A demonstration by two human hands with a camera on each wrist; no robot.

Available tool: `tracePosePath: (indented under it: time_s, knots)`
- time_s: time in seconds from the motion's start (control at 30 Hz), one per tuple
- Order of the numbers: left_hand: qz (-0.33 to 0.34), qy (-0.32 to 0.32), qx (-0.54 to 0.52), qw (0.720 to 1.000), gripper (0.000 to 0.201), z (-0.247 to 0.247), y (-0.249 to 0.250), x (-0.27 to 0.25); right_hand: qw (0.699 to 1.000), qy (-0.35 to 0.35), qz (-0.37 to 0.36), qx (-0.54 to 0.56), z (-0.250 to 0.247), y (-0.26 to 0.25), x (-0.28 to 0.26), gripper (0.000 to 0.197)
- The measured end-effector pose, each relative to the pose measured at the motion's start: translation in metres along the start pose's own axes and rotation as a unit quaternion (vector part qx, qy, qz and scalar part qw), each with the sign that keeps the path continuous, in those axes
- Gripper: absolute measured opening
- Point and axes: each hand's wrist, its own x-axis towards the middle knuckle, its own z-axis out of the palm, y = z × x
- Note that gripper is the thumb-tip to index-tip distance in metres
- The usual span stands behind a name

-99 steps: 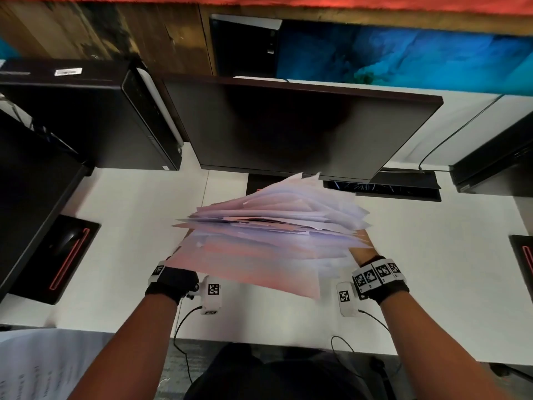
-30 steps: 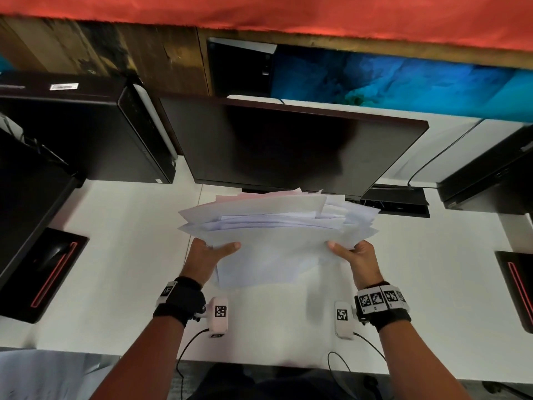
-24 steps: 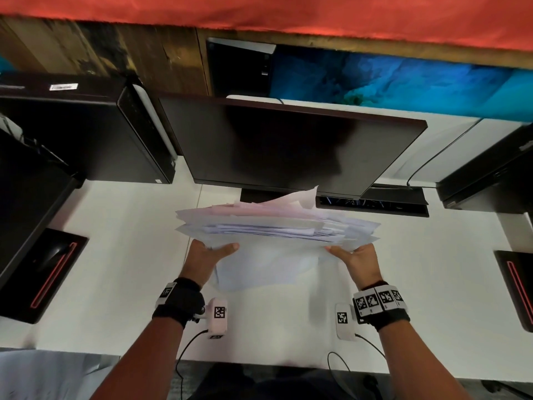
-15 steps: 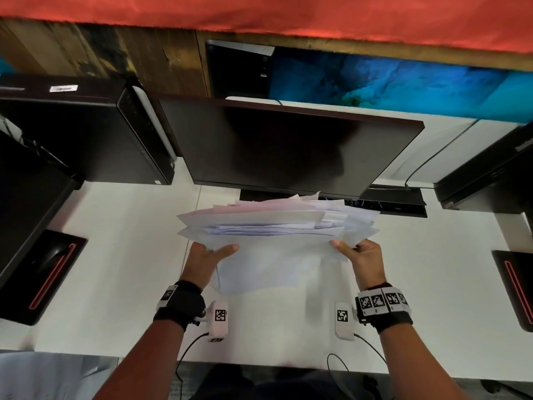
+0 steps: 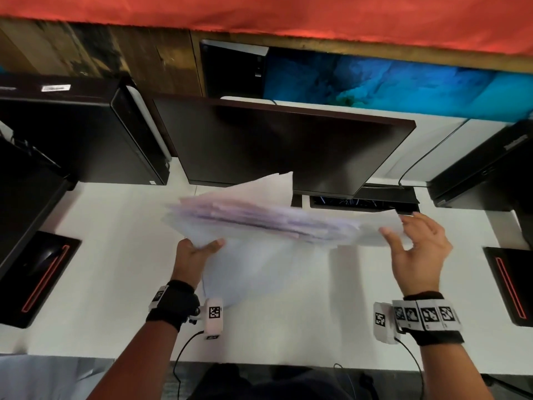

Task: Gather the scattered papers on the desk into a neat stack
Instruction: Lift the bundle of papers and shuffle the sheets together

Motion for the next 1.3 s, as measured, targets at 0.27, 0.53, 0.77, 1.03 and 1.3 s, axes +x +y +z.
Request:
tracePosePath:
  time_s: [0.27, 0.53, 0.77, 1.03, 1.3]
  knots:
    - [-0.018, 0.006, 0.002, 1.000, 0.016, -0.024, -0.020, 0.002, 0.990, -0.040, 0.065, 0.120, -0.070, -0.010, 0.002, 0.013]
    - [-0.067, 0.031, -0.020, 0.997, 0.020, -0.033, -0.043, 0.002, 0.968, -0.044, 0.080, 0.234, -0.108, -0.031, 0.014, 0.011]
    - [-0.089, 0.045, -0.017, 0.995, 0.019, -0.028, -0.050, 0.003, 0.975, -0.167, -0.110, 0.099, -0.106, -0.091, 0.034, 0.022]
    - [-0.130, 0.055, -0.023, 0.990, 0.008, -0.026, -0.055, 0.004, 0.925, -0.195, -0.325, 0.020, -0.114, -0.152, 0.063, 0.028]
    - [-0.146, 0.061, -0.012, 0.987, 0.016, -0.028, -0.067, 0.004, 0.847, -0.339, -0.408, -0.023, 0.018, -0.198, 0.077, 0.029]
